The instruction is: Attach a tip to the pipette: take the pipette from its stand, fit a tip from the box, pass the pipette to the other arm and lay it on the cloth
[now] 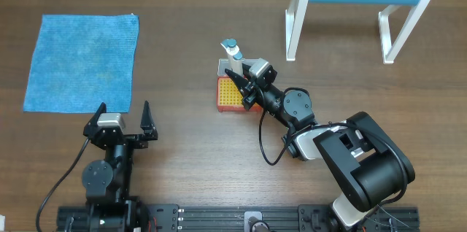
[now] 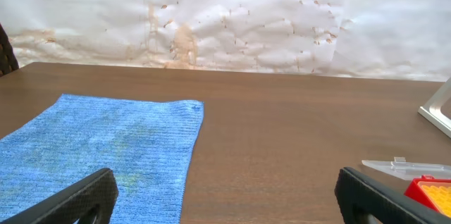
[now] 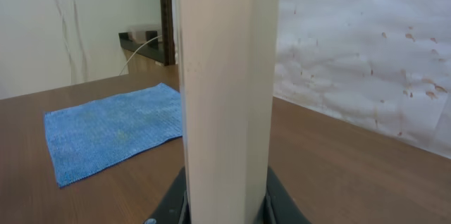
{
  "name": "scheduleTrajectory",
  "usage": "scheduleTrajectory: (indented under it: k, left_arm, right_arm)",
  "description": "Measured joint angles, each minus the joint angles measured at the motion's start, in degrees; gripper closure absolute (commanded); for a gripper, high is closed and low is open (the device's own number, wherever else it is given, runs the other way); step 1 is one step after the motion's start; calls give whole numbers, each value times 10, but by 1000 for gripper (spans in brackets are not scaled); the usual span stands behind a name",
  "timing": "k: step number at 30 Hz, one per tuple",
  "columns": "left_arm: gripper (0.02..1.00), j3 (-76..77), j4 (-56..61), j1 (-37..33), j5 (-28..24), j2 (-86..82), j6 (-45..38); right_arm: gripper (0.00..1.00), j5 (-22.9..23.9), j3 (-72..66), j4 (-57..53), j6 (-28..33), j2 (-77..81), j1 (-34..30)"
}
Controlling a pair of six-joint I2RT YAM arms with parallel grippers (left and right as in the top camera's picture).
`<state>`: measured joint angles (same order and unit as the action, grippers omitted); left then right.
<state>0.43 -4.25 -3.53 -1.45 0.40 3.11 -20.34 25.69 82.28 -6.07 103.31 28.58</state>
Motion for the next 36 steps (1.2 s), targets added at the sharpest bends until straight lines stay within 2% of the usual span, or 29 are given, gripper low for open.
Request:
scheduleTrajectory:
  k: [36]
  left_arm:
    - [20,0,0,0,0,0,0]
  right_arm:
    - [921,0,0,9,2,12,4]
